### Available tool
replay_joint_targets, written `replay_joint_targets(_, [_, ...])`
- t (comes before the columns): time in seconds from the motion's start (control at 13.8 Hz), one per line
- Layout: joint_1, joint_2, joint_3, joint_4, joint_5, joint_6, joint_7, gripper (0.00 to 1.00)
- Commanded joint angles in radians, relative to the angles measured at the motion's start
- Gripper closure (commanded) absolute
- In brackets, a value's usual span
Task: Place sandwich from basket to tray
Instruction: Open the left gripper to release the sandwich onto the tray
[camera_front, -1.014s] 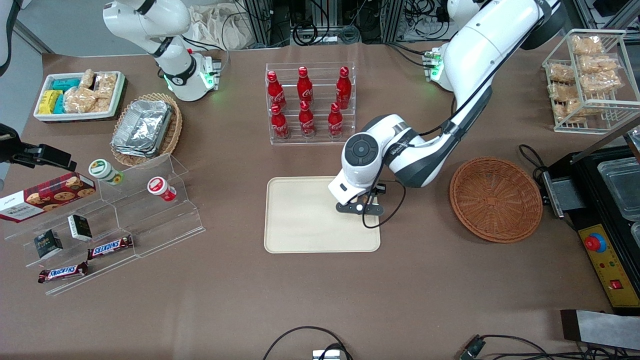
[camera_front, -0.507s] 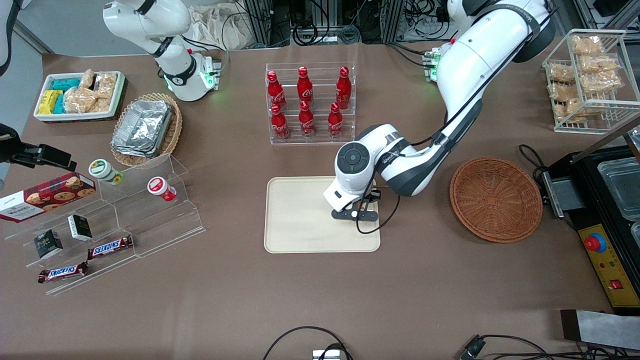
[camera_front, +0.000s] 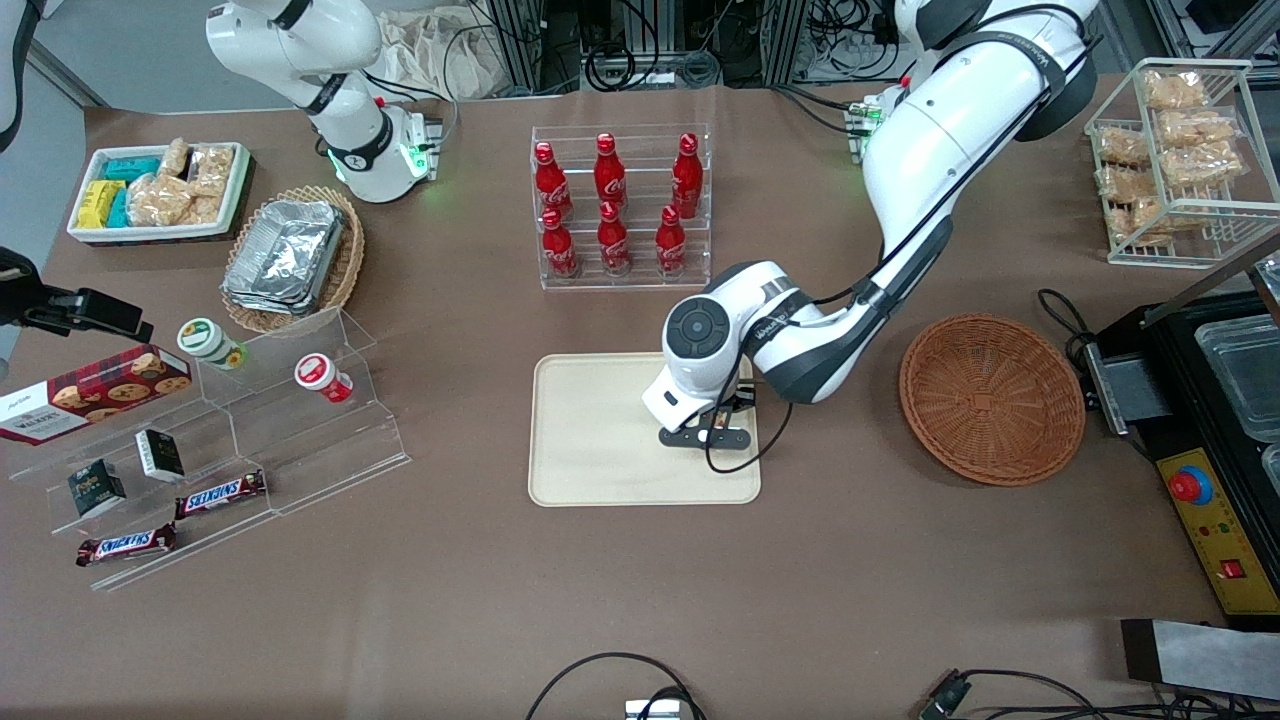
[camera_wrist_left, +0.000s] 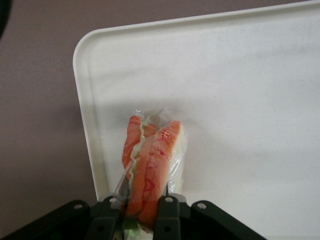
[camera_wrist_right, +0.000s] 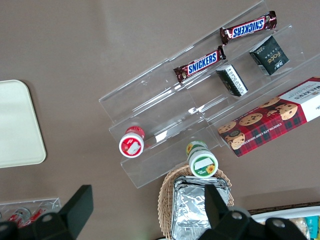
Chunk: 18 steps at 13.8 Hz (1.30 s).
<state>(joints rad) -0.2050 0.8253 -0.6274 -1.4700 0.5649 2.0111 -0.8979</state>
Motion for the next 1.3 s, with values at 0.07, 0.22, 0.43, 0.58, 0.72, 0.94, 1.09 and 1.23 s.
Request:
replay_joint_targets(0.07, [-0.025,0.024,0.005,0.036,0.041,-0.014,-0.055,0.62])
replay_joint_targets(0.22, [-0.025,0.024,0.005,0.036,0.041,-0.014,-0.055,0.44])
replay_joint_targets(0.43, [-0.024,0.02,0.005,0.036,0.041,-0.014,-0.055,0.35])
replay_joint_targets(0.58, [-0.024,0.012,0.005,0.036,0.041,-0.022,-0.055,0.32])
replay_joint_targets(0.72, [-0.016,0.0,0.003,0.037,0.04,-0.034,-0.056,0.29])
replay_joint_targets(0.94, [-0.013,-0.037,0.003,0.042,0.027,-0.063,-0.056,0.27])
replay_joint_targets(1.09, [0.015,-0.063,0.002,0.06,0.023,-0.08,-0.056,0.27])
replay_joint_targets(1.23, [0.022,-0.066,0.0,0.101,0.017,-0.126,-0.056,0.26])
